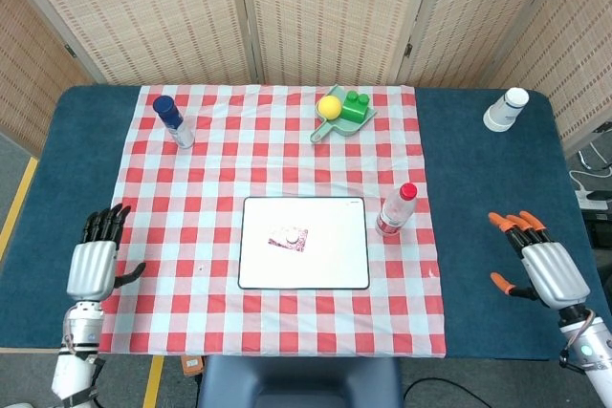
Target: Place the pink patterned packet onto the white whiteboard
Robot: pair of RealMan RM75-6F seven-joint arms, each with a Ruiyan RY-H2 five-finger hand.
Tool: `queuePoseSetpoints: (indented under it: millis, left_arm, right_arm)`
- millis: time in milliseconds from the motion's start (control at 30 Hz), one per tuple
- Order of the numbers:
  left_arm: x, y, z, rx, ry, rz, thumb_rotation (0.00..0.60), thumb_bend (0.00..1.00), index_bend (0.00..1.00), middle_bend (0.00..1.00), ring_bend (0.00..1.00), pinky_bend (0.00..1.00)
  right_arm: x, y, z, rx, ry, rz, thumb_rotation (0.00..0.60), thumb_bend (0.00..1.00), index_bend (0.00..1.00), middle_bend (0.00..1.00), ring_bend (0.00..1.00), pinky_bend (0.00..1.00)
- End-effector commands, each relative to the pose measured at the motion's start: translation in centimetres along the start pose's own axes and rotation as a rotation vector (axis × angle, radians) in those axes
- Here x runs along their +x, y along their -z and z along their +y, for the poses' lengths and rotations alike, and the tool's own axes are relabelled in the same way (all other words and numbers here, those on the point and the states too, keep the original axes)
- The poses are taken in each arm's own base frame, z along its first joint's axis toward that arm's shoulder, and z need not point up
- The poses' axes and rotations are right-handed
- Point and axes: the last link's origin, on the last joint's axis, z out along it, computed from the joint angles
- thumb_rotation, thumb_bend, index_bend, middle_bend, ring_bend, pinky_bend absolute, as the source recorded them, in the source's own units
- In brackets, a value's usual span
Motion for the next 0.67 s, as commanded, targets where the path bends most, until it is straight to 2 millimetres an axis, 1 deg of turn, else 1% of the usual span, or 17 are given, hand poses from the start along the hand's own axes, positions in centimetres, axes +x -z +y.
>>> queuePoseSetpoints:
  millis: [33, 200, 467, 667]
  left_arm:
    - [-0.4, 1.6, -2.2, -0.013, 0.002, -0.003, 0.6, 0.19, 0.0, 0.0, 0.0, 0.01]
    - [-0.6, 2.0, -2.7, -0.044, -0.046, -0.011, 0.6, 0.19, 0.0, 0.0, 0.0, 0.01]
    - [0.5, 2.5, -3.0, -0.03, -0.042, -0.04, 0.6, 0.21, 0.0, 0.0, 0.0, 0.0]
    - [0.5, 2.9, -3.3, -0.021, -0.033, -0.063, 0.6, 0.21, 0.0, 0.0, 0.0, 0.0]
  right_arm:
    - [0.0, 0.1, 0.0, 0.0, 0.003, 0.006, 0.6, 0.21, 0.04, 0.14, 0.03, 0.07]
    - [0.0, 0.0, -0.3, 0.006, 0.009, 0.01, 0.6, 0.21, 0.04, 0.14, 0.03, 0.07]
    - [-0.3, -0.2, -0.1, -0.008, 0.019, 0.003, 0.6, 0.21, 0.04, 0.14, 0.03, 0.07]
    - [-0.5, -0.3, -0.2, -0.009, 0.027, -0.01, 0.6, 0.21, 0.04, 0.14, 0.03, 0.07]
